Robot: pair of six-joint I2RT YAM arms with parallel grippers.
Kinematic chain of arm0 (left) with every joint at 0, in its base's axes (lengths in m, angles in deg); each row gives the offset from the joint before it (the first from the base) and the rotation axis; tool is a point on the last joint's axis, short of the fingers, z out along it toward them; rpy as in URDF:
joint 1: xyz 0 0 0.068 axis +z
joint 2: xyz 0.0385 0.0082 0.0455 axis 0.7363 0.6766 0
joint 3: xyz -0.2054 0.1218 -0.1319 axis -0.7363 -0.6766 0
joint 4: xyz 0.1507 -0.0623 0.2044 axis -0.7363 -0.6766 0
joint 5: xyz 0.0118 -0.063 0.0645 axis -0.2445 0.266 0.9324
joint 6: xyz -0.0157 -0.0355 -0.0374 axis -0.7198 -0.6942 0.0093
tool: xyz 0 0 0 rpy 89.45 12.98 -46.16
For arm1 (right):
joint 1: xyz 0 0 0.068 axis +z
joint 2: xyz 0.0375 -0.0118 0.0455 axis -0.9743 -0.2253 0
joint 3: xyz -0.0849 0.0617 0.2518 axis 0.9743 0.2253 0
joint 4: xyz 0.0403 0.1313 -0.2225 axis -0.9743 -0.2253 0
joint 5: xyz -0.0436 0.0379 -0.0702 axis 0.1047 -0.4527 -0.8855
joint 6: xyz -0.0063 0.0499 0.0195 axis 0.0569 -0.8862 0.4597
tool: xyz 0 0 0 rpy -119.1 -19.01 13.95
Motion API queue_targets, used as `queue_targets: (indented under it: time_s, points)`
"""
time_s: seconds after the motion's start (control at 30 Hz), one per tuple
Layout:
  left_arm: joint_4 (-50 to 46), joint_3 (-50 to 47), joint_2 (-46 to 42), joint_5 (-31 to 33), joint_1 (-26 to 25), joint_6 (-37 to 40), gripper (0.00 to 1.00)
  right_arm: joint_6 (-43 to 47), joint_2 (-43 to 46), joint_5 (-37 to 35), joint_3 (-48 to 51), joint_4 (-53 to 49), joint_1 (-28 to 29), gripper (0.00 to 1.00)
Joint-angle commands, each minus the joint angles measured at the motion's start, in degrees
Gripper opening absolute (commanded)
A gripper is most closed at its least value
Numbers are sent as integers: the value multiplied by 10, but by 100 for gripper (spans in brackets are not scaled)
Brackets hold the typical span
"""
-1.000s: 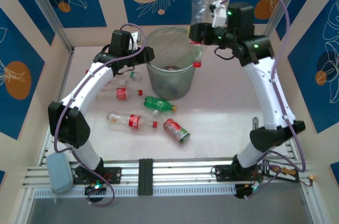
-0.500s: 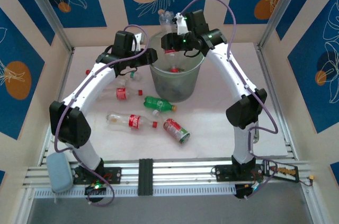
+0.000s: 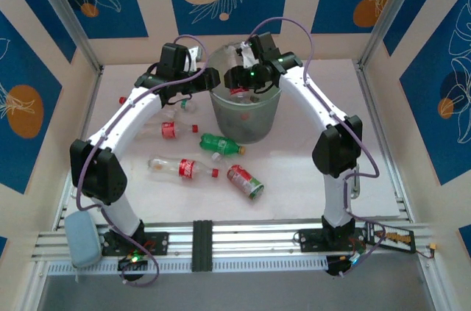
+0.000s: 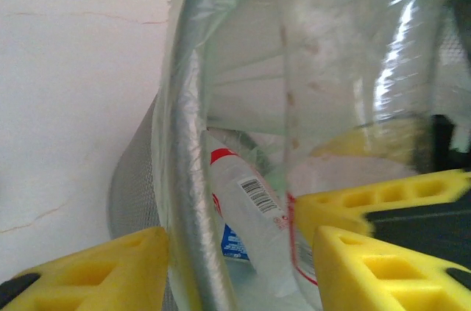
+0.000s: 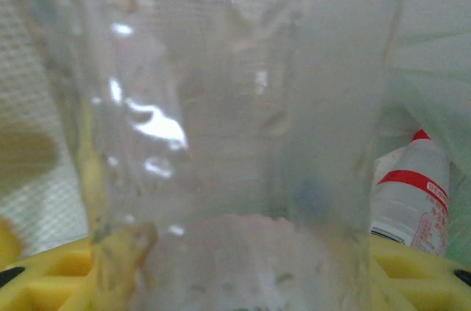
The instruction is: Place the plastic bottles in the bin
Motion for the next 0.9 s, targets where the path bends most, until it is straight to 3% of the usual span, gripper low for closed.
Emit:
queue_targets:
  time_s: [0.0,0.5,0.67,0.87]
  points:
    - [-14,2,13,-18,-11,2,54,-5,-12,25,25,-2,6,60]
    - [-17,5,15,-15,-11,3,54,19,-11,-12,0,-41,6,88]
    - [-16,4,16,-15,-11,3,54,31,-9,-26,-32,-67,7,87]
    - [-13,4,17,-19,-12,1,54,28,-28,-18,-30,-59,15,74]
